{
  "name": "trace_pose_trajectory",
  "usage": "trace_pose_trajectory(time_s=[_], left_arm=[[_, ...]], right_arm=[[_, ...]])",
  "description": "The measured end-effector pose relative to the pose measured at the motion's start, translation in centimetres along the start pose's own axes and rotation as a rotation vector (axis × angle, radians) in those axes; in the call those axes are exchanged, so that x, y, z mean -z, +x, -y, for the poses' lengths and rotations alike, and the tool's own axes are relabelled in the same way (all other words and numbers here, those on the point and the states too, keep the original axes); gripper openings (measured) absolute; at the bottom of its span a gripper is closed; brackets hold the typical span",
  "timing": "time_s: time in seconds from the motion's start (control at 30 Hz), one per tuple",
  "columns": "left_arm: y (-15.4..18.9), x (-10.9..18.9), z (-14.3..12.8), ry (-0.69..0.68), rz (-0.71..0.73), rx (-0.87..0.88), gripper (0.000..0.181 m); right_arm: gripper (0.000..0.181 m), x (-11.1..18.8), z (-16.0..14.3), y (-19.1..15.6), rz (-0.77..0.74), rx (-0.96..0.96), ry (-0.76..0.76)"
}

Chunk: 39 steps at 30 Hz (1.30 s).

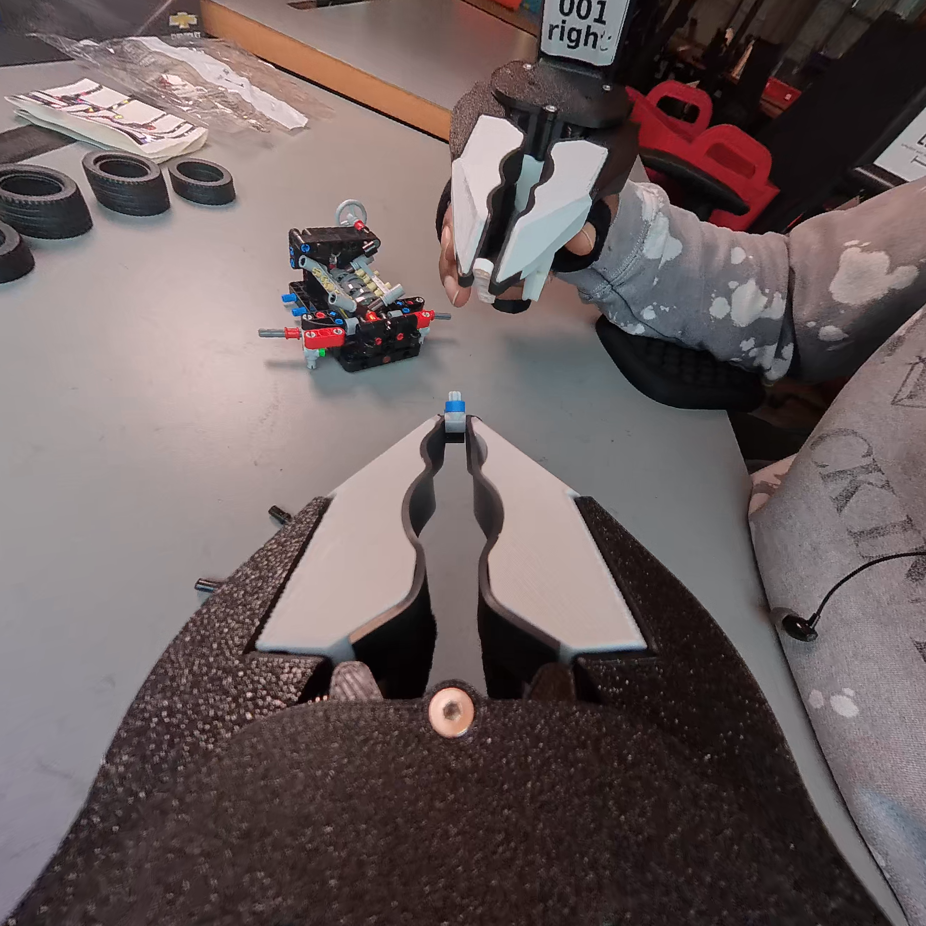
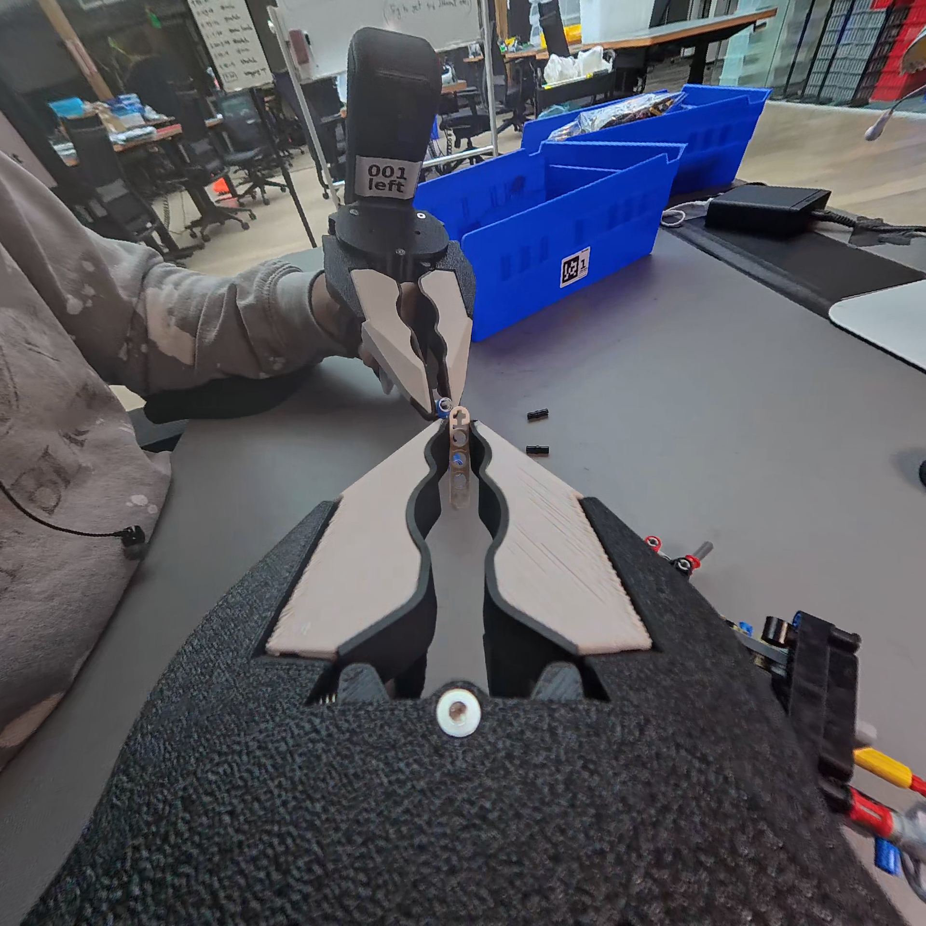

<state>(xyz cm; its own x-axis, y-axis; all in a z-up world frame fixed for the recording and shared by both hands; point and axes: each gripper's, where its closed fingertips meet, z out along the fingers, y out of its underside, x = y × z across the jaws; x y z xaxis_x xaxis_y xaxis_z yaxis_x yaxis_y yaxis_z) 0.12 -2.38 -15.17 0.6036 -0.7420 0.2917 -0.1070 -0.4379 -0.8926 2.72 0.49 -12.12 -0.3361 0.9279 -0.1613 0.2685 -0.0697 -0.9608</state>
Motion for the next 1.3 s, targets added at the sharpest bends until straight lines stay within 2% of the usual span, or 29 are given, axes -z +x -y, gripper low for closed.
trace_pose_trajectory(time_s=[0.2, 0.37, 0.63, 0.73, 0.9, 1.03, 1.17, 1.3], left_arm=[[-1.1, -0.3, -1.3, -0.071, 0.081, 0.025, 0.008], [-1.0, -1.6, -4.4, -0.240, 0.100, 0.002, 0.009], [-0.8, -2.1, -5.9, -0.333, 0.114, -0.044, 0.018], [-0.3, -1.8, -4.3, -0.242, 0.074, -0.005, 0.029], [0.9, -0.5, 0.3, 0.032, -0.092, 0.247, 0.028], [0.6, -0.1, 1.1, 0.099, -0.118, 0.357, 0.019], [0.6, -0.1, 1.3, 0.110, -0.113, 0.366, 0.017], [0.8, -0.1, 1.5, 0.115, -0.117, 0.363, 0.004]], right_arm=[[0.007, -0.4, -0.6, 0.8, -0.049, 0.004, -0.014], [0.007, -0.8, -1.4, 0.8, -0.064, 0.028, -0.052], [0.007, -2.3, -3.8, 0.3, -0.129, 0.272, -0.215], [0.007, -2.9, -4.3, -0.1, -0.157, 0.412, -0.267], [0.007, -3.8, -3.7, -0.4, -0.264, 0.697, -0.306], [0.007, -4.2, -2.6, -0.5, -0.338, 0.809, -0.293], [0.007, -4.3, -1.6, -0.9, -0.365, 0.833, -0.258], [0.008, -4.3, -1.1, -1.2, -0.383, 0.861, -0.243]])
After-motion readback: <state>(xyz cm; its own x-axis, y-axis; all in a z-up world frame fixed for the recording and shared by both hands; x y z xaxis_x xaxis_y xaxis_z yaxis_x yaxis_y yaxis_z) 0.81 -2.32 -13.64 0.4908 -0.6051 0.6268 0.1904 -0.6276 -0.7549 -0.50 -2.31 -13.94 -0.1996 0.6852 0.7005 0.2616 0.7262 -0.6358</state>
